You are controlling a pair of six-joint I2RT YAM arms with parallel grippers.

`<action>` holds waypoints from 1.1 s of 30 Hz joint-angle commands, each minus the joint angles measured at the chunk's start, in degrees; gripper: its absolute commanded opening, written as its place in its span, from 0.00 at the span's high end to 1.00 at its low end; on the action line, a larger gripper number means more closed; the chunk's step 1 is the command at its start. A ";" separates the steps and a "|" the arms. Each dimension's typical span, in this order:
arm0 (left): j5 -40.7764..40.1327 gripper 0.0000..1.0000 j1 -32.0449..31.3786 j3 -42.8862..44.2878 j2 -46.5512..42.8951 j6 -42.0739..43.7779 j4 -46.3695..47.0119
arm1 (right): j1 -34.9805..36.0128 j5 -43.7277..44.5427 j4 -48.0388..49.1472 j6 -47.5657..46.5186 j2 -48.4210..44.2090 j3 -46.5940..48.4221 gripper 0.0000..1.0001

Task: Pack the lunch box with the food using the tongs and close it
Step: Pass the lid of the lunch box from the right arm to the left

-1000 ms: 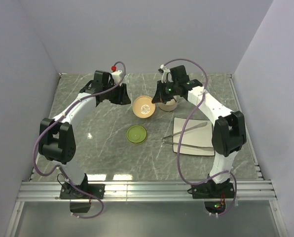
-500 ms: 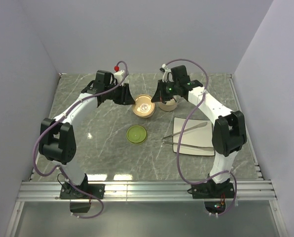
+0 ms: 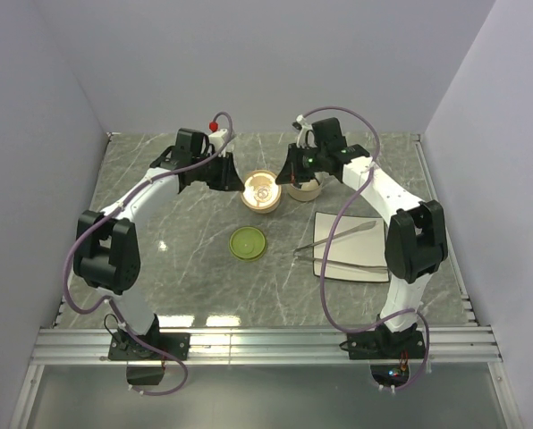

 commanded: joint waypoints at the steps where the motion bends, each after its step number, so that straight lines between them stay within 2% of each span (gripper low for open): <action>1: 2.30 0.79 -0.37 2.76 0.34 -0.60 0.71 | -0.51 -1.98 3.21 1.20 -2.79 0.05 1.00; 6: 1.96 1.00 -0.37 5.38 1.92 0.01 -0.60 | -0.60 -0.68 1.29 -0.29 -1.47 1.45 1.00; 7: 1.95 1.00 -0.45 5.39 2.44 0.19 -1.04 | -0.60 -0.67 1.28 -0.29 -1.12 1.72 0.97; 8: 0.91 1.00 -0.37 6.70 2.97 0.63 -1.48 | -0.69 0.55 0.76 -0.73 -0.95 1.89 0.88; 10: 0.46 1.00 -0.28 7.94 4.73 1.07 -2.80 | -0.77 1.96 0.75 -1.00 -0.59 1.81 0.82; 11: 0.20 1.00 -0.28 9.07 5.34 1.07 -2.80 | -0.69 3.27 0.93 -1.52 -0.51 1.81 0.75; 13: -0.07 1.00 -0.19 10.22 7.27 1.16 -3.24 | -0.86 4.77 1.02 -1.88 -0.15 1.81 0.72; 14: 0.02 1.00 -0.10 11.45 8.07 1.16 -3.77 | -0.95 5.91 1.28 -2.31 0.02 1.81 0.63; 15: -0.15 1.00 -0.10 12.15 9.55 1.07 -3.95 | -1.12 6.44 1.19 -2.58 0.54 2.16 0.60; 25: 0.99 1.00 1.65 19.71 17.39 0.11 -5.26 | -2.09 11.19 2.86 -3.81 3.89 4.36 0.50; 29: 0.90 1.00 2.36 21.38 19.23 -0.25 -5.88 | -2.62 11.81 3.39 -4.42 2.40 3.48 0.31; 33: 0.55 1.00 2.45 22.44 21.17 -0.25 -6.85 | -2.71 11.81 3.21 -5.22 1.34 2.95 0.26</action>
